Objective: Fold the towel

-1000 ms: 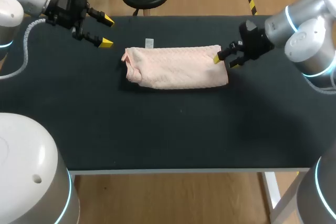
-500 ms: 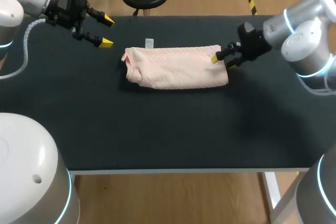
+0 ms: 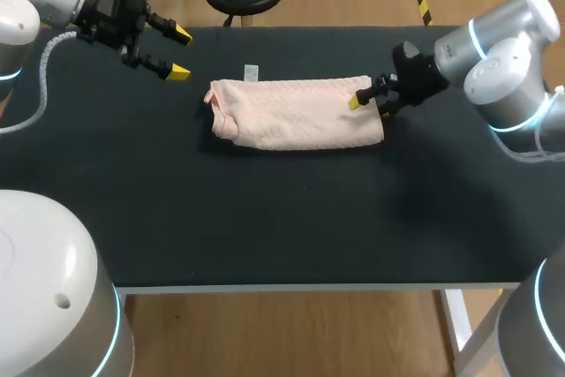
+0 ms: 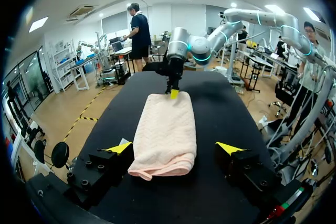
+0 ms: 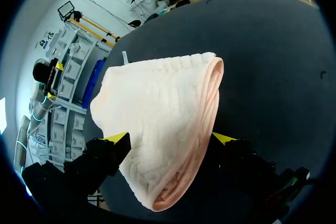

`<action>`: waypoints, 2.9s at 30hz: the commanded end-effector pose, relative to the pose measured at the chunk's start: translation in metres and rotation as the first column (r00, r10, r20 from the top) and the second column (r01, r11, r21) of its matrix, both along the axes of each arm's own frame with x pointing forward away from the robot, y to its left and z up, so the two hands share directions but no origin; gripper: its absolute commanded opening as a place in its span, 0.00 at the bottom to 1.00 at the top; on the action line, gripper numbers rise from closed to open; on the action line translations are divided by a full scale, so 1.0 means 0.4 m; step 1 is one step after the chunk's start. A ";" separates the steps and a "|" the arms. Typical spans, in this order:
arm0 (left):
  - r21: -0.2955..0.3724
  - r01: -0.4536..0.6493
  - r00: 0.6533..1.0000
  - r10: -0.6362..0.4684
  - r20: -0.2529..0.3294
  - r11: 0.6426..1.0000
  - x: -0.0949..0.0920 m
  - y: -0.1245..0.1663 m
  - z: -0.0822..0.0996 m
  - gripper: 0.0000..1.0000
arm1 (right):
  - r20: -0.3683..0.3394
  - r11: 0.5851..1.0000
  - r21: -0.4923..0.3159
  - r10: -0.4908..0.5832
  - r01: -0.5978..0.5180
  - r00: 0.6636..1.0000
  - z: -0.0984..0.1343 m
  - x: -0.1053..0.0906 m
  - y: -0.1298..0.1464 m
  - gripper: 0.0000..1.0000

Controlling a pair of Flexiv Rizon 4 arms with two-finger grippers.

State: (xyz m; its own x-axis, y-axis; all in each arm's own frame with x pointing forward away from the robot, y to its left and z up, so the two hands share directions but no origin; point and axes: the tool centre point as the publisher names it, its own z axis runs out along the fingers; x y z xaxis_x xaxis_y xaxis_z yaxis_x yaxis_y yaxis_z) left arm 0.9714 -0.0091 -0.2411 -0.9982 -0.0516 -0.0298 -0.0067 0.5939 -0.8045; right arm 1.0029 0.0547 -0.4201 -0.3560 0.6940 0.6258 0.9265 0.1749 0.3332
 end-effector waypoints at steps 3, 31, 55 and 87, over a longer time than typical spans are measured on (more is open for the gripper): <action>-0.002 0.000 1.000 0.000 0.002 1.000 -0.002 0.001 -0.001 1.00 | -0.003 1.000 0.009 0.004 -0.004 1.000 -0.013 0.011 0.016 1.00; -0.002 0.000 1.000 0.000 0.002 1.000 -0.002 0.001 -0.001 1.00 | 0.092 0.991 -0.116 -0.063 0.073 0.994 0.094 0.037 0.083 0.00; -0.002 0.000 1.000 0.000 0.002 1.000 -0.002 0.001 -0.001 1.00 | 0.101 0.985 -0.169 -0.015 0.032 0.995 0.147 0.026 0.572 0.00; -0.002 0.000 1.000 0.000 0.002 1.000 -0.002 0.001 -0.001 1.00 | 0.308 0.980 -0.098 -0.136 0.174 0.942 0.374 0.055 0.593 1.00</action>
State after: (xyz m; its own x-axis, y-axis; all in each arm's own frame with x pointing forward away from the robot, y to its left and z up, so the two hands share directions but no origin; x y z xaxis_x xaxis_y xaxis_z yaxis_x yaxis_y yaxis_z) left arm 0.9714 -0.0092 -0.2412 -0.9982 -0.0518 -0.0299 -0.0067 0.5937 -0.8046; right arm 1.0356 0.3064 -0.2854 -0.4140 0.7911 0.4503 0.8071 0.0903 0.5835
